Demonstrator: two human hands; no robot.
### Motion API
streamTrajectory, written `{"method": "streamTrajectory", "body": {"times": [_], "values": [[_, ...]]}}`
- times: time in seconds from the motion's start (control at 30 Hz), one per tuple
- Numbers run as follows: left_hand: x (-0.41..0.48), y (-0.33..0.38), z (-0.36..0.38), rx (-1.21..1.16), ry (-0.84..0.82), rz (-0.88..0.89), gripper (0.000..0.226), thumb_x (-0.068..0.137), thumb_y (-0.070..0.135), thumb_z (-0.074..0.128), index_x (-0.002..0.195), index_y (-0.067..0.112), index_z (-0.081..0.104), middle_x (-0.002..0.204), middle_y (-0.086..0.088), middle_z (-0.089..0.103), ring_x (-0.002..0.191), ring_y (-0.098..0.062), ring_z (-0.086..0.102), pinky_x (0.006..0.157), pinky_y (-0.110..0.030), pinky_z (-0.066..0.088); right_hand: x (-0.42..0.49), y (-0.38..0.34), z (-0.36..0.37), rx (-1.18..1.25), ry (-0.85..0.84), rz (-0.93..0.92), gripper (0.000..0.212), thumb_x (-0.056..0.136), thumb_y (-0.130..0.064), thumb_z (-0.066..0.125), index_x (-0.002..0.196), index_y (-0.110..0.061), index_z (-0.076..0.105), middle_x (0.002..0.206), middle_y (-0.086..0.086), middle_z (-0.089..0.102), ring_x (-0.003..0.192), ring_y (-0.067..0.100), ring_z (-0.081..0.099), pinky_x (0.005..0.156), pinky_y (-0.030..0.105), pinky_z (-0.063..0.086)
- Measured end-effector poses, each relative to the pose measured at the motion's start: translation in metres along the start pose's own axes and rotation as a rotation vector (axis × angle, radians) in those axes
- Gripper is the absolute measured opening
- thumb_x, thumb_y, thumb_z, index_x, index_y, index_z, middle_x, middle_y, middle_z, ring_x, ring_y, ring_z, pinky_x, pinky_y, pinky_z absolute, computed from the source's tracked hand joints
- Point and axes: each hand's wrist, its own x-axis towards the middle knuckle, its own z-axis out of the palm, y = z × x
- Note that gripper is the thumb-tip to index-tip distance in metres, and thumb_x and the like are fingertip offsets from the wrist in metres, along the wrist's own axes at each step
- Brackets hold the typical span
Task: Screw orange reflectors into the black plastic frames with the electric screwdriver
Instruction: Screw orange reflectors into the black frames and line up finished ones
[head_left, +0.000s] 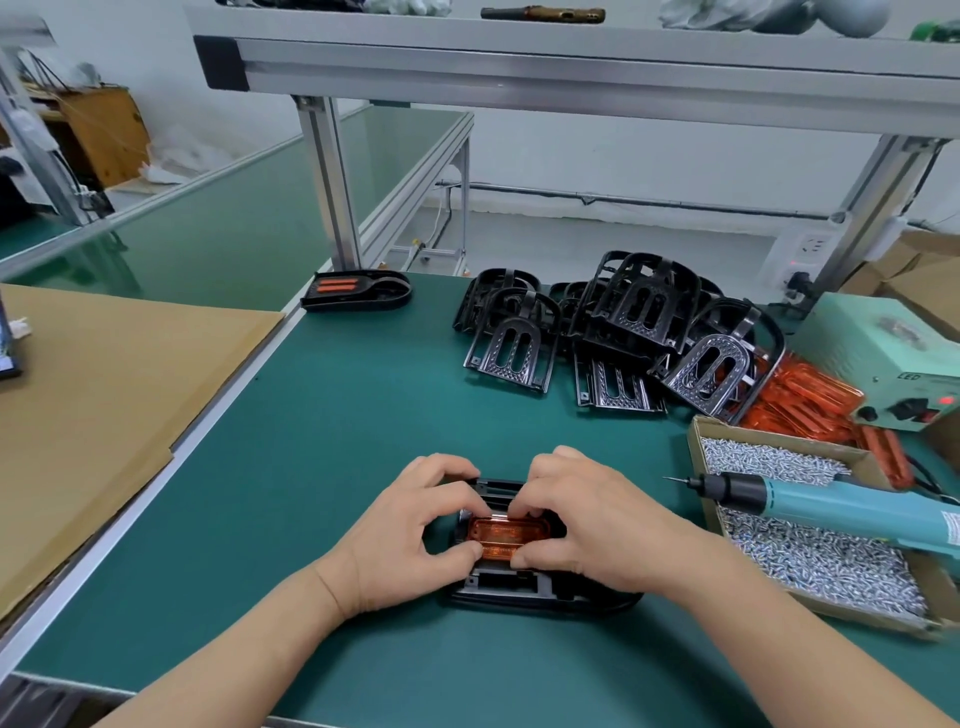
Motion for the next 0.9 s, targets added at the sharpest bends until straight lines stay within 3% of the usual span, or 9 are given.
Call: {"method": "streamTrajectory", "body": {"times": [0.1,0.23,0.43,0.53,0.63,0.77,0.83,0.9], "values": [[0.0,0.0,0.001,-0.016,-0.002,-0.012,0.024,0.078,0.033,0.065,0.1,0.025,0.072,0.128,0.009,0.051,0.124,-0.01,0.047,0.106,-0.025,0.037,-0.008,0.001,0.004,0.133,0.072,0.022,0.033,0.086,-0.05,0.071,0.114,-0.032,0.065,0.097,-0.014,0.05,0.099,0.007,0.04,0.088,0.027,0.04],[0.001,-0.002,0.001,-0.029,0.003,-0.027,0.021,0.078,0.035,0.065,0.097,0.028,0.072,0.127,0.012,0.051,0.124,-0.01,0.048,0.105,-0.025,0.038,-0.017,0.002,0.007,0.159,0.14,0.099,0.01,0.089,-0.039,0.071,0.089,-0.029,0.071,0.095,-0.013,0.051,0.097,0.008,0.039,0.092,0.028,0.037],[0.001,-0.004,0.002,-0.039,0.003,-0.035,0.022,0.078,0.038,0.064,0.097,0.029,0.072,0.127,0.015,0.05,0.125,-0.012,0.048,0.105,-0.028,0.039,-0.01,-0.007,0.008,0.032,0.124,0.158,0.012,0.09,-0.04,0.068,0.086,-0.028,0.068,0.09,-0.012,0.047,0.095,0.013,0.038,0.089,0.032,0.035],[0.002,-0.005,0.002,-0.036,0.003,-0.032,0.02,0.079,0.039,0.064,0.096,0.032,0.071,0.126,0.016,0.05,0.125,-0.012,0.048,0.104,-0.027,0.039,-0.017,-0.004,0.009,0.126,0.156,0.143,0.011,0.092,-0.041,0.066,0.092,-0.031,0.071,0.093,-0.012,0.051,0.097,0.011,0.041,0.09,0.03,0.035],[0.001,-0.005,0.002,-0.042,-0.003,-0.029,0.019,0.079,0.039,0.063,0.096,0.033,0.07,0.127,0.016,0.05,0.125,-0.012,0.047,0.104,-0.026,0.038,-0.039,0.0,0.01,0.39,0.457,0.174,0.009,0.091,-0.026,0.071,0.098,-0.03,0.075,0.095,-0.015,0.062,0.098,0.007,0.053,0.087,0.021,0.041],[0.001,-0.003,0.001,-0.038,-0.008,-0.032,0.022,0.08,0.038,0.063,0.101,0.035,0.07,0.127,0.017,0.049,0.127,-0.012,0.046,0.106,-0.025,0.037,-0.077,0.015,-0.001,0.654,0.926,0.376,0.026,0.09,-0.006,0.07,0.087,-0.031,0.074,0.087,-0.012,0.07,0.078,0.007,0.062,0.071,0.013,0.045],[0.001,-0.001,0.0,-0.049,-0.026,-0.025,0.03,0.08,0.041,0.062,0.109,0.037,0.068,0.128,0.018,0.048,0.129,-0.012,0.044,0.108,-0.022,0.033,-0.098,0.03,-0.013,0.573,0.972,0.514,0.024,0.09,-0.01,0.07,0.08,-0.032,0.072,0.08,-0.016,0.07,0.071,0.003,0.06,0.066,0.01,0.043],[0.001,0.001,-0.002,-0.06,-0.049,-0.015,0.036,0.08,0.047,0.063,0.115,0.04,0.066,0.134,0.017,0.045,0.134,-0.011,0.039,0.111,-0.023,0.03,-0.121,0.048,-0.025,0.352,0.838,0.669,0.019,0.087,-0.02,0.07,0.072,-0.032,0.068,0.07,-0.022,0.066,0.062,0.003,0.058,0.06,0.018,0.042]]}}
